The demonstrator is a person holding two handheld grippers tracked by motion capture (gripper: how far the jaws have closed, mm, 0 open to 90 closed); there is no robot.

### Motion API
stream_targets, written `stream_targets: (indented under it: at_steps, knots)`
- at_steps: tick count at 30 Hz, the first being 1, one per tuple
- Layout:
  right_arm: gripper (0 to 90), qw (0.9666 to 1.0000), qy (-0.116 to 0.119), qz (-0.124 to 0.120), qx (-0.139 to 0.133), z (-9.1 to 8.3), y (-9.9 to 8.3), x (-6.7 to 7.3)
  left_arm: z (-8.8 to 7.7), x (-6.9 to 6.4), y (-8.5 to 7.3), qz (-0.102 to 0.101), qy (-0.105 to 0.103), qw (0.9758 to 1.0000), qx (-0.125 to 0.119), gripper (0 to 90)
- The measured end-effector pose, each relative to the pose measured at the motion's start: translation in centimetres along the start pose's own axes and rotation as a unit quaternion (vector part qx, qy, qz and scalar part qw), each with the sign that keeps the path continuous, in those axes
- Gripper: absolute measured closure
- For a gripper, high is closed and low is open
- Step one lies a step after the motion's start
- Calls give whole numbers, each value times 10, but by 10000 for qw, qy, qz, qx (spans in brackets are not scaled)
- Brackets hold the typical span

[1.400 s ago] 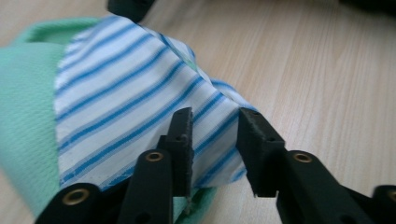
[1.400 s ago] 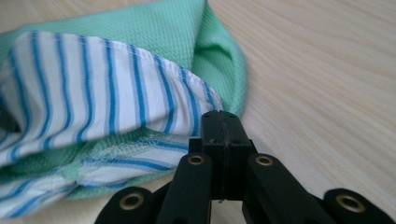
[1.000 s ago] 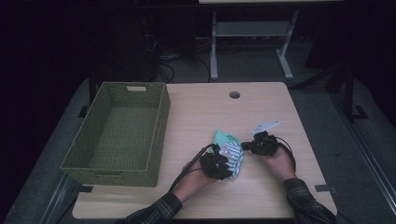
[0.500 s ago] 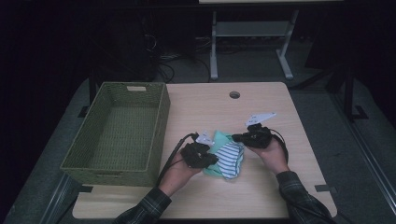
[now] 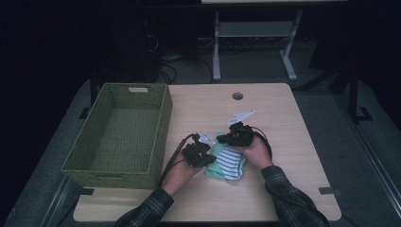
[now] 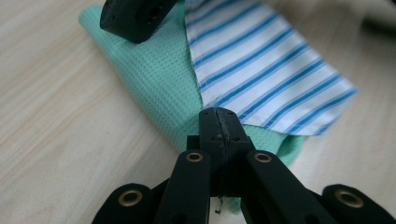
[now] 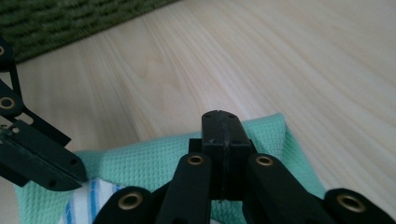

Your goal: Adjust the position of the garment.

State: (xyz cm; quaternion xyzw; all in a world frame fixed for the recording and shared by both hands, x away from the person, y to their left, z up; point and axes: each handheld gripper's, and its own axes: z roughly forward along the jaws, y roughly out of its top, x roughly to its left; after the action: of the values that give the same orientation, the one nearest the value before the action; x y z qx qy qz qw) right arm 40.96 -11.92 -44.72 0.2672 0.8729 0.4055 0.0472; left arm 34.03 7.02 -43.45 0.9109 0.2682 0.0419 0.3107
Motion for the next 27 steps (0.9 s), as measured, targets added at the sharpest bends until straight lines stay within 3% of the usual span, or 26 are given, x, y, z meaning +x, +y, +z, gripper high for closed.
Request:
stream_targets:
  at_steps: [6, 8, 11, 21, 27]
  knots:
    - [900, 9990, -130, -80, 410, 20, -5, -2, 10, 5, -4, 29, 125, 9994, 316, 897]
    - [900, 9992, -80, -11, 386, 20, -6, -4, 10, 5, -4, 53, 152, 9993, 342, 897]
    - [900, 9987, -165, -129, 460, 19, -5, -4, 10, 5, -4, 42, 189, 9992, 359, 897]
    - [900, 9983, -260, -55, 519, -2, -21, -6, 12, 20, 5, -103, 433, 9981, 433, 897]
    - [900, 9981, -277, -69, 554, -15, -31, -2, 15, 27, 10, -163, 474, 9979, 409, 897]
